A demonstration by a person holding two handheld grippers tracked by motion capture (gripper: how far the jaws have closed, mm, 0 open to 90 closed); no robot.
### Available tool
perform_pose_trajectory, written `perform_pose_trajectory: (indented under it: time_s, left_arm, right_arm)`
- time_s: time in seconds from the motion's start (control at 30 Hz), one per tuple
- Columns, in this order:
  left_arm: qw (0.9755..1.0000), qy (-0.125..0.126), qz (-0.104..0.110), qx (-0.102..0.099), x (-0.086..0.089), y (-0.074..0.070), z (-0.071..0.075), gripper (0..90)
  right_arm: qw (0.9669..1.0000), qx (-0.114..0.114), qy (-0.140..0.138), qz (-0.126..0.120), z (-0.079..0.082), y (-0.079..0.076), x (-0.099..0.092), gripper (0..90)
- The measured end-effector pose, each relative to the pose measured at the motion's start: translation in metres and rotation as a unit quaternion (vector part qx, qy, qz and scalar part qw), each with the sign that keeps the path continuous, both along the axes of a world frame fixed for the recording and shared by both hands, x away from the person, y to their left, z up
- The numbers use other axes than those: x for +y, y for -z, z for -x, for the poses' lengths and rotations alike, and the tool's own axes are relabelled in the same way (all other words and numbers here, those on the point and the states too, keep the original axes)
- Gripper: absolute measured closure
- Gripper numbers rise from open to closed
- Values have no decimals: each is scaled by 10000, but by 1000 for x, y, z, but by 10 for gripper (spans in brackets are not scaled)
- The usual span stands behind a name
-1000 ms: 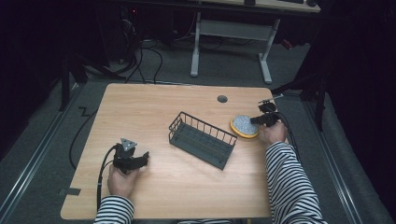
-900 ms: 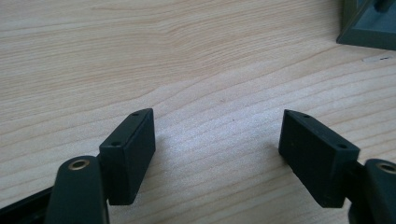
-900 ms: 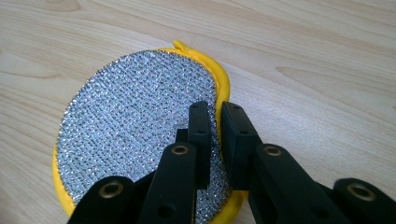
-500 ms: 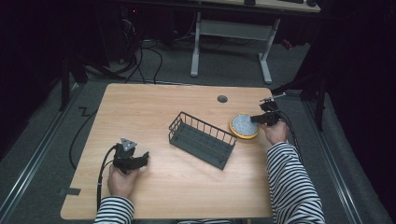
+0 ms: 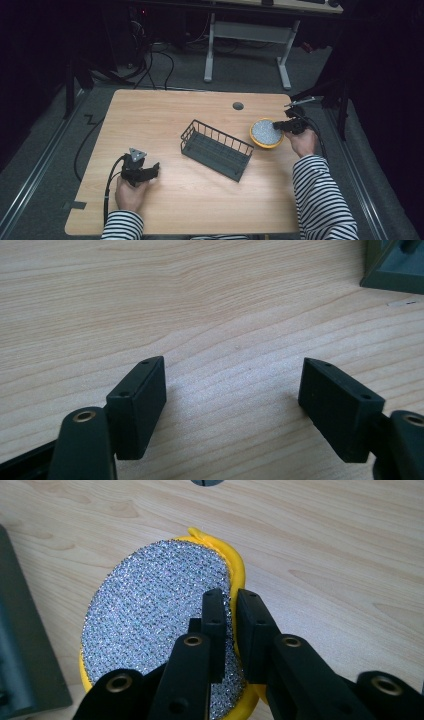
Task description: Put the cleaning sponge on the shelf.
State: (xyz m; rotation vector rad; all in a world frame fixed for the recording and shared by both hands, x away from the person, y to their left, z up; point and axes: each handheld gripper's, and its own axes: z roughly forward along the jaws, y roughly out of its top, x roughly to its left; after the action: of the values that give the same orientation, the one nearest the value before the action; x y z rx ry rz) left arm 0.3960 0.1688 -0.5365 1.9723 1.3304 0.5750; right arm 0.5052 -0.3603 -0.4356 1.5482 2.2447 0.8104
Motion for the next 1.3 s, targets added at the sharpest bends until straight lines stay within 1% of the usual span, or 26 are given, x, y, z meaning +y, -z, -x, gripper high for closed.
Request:
perform_pose_trajectory:
  time_s: [0.17,0.43,0.73,0.8,0.87,1.07,1.17,1.27,1.3]
  left_arm:
    - [10000,-2,0,-3,0,0,0,276]
    - [10000,11,2,1,0,0,0,277]
    - [10000,15,7,2,0,0,0,278]
    - [10000,17,7,3,0,0,0,278]
    - [10000,20,8,4,0,0,0,278]
    - [10000,21,8,3,0,0,0,279]
    - [10000,23,8,4,0,0,0,278]
    - [10000,23,8,4,0,0,0,278]
    - [10000,22,9,4,0,0,0,278]
  right_arm:
    - [9999,-92,-93,-57,8,-11,1,832]
    - [9993,-270,-271,-21,25,-32,3,832]
    - [9984,-426,-366,-15,40,-51,4,832]
    - [9983,-420,-414,0,44,-56,5,832]
    - [9977,-476,-491,13,47,-61,7,831]
    - [9961,-597,-648,89,55,-77,16,832]
    - [9946,-669,-787,86,58,-84,24,831]
    - [9936,-687,-892,76,60,-88,32,831]
    - [9927,-712,-975,73,61,-90,37,831]
